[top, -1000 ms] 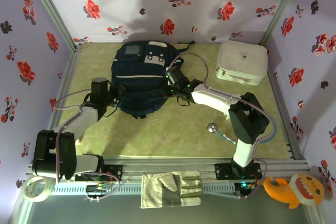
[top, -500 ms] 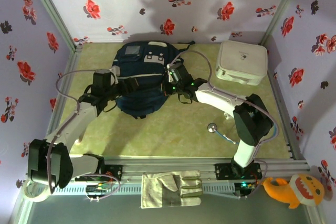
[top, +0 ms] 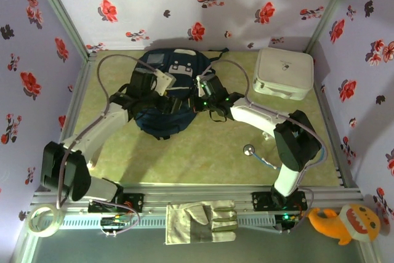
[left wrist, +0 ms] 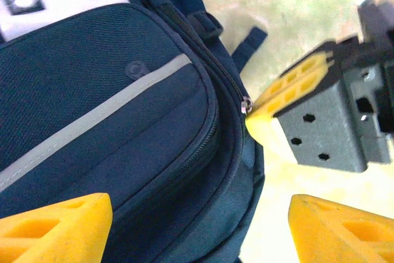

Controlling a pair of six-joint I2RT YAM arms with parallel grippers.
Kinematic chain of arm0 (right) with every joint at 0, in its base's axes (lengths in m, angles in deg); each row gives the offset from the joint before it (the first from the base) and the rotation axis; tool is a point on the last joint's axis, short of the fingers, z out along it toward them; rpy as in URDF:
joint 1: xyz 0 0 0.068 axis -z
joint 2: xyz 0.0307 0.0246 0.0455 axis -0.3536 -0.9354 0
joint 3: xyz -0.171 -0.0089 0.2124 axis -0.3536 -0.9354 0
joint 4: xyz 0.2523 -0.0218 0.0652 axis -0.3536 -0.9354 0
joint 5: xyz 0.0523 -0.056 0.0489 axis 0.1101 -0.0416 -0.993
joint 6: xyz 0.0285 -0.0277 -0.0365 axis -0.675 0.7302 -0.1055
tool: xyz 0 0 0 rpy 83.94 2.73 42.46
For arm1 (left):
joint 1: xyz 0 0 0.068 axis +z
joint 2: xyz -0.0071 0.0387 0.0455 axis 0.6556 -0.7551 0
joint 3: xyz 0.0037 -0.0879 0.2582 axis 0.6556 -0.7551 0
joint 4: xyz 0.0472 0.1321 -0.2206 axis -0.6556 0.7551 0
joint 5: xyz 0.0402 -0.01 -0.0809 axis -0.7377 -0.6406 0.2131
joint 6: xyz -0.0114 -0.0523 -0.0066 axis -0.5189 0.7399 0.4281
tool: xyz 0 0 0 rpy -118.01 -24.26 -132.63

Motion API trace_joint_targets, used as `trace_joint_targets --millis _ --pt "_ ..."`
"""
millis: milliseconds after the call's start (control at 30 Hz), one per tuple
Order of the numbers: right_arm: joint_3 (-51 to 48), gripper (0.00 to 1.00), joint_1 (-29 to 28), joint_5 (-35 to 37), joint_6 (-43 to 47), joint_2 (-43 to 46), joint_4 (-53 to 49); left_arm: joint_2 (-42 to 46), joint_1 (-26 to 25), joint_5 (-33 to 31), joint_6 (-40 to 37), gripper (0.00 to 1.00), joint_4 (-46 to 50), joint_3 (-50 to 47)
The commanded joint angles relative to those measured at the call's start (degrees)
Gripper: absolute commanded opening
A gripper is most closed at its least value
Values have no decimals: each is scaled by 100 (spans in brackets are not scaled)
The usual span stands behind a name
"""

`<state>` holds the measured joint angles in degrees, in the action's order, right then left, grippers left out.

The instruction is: Pack the student bag

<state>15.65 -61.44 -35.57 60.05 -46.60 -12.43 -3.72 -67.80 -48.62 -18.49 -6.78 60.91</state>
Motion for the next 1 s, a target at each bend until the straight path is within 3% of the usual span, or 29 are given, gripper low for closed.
trace_joint_targets --millis 0,367,733,800,967 --pt "-56 0 13 -224 -68 343 328 -352 -30 -177 -1233 75 493 322" --pt "-176 0 21 -222 -115 470 379 -1685 20 -161 -2365 61 1693 1799" --pt "-255 0 26 -276 -185 489 442 -2046 35 -162 -2618 46 1811 2133" --pt "-255 0 26 -269 -183 496 433 -2057 37 -156 -2605 46 1847 2198" --pt "-274 0 21 -246 -188 505 436 -1973 46 -128 -2516 61 1952 2263"
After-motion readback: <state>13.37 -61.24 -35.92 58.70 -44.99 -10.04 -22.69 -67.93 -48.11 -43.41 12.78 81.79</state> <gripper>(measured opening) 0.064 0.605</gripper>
